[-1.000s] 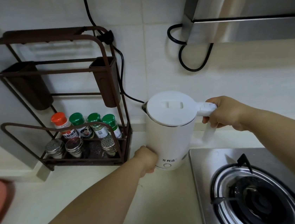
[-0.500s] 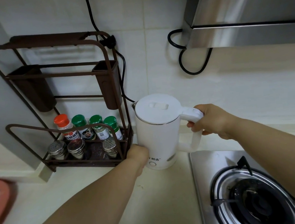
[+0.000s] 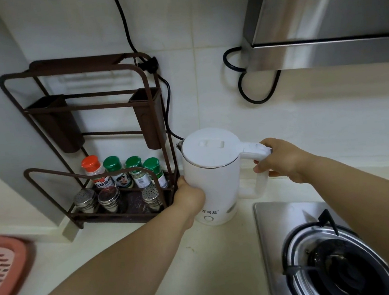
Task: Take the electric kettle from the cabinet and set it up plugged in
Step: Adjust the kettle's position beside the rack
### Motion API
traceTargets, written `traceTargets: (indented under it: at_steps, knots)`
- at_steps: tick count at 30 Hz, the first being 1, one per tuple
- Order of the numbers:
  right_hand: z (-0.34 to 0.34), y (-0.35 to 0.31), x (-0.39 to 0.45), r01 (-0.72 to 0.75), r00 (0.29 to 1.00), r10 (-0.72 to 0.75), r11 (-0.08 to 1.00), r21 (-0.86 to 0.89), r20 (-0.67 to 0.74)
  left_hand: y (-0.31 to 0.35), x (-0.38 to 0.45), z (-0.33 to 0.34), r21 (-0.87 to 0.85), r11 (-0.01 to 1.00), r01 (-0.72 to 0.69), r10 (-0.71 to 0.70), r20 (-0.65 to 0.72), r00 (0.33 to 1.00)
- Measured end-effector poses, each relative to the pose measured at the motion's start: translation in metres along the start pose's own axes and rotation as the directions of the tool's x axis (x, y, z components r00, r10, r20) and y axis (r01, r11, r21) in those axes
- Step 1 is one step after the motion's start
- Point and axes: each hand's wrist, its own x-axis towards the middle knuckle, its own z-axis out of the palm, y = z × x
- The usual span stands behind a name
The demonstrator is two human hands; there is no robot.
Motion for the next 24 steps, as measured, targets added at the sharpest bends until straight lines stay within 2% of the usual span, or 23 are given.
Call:
traceTargets:
  at_steps: [4,13,20,24]
  knots:
    - [0.004,0.003,-0.004,-0.001,1.0,0.001,1.0,-0.029,-0.003,0.014,-0.007,0.0,-0.026,0.995,-0.101,0.099,-0.051,0.994]
    - [0.013,0.003,-0.007,0.02,0.998,-0.029,0.992,-0.126,-0.063,0.025,-0.013,-0.006,0.091,0.995,-0.041,0.043,-0.014,0.999]
    - [0.01,0.006,-0.007,-0.003,0.998,-0.004,0.995,-0.1,-0.069,0.03,-0.037,-0.016,0.138,0.988,0.075,-0.09,0.111,0.99]
    - [0.01,0.004,-0.023,-0.033,0.994,0.018,0.99,-0.136,-0.108,0.031,-0.075,-0.03,0.286,0.948,0.139,-0.186,0.141,0.972]
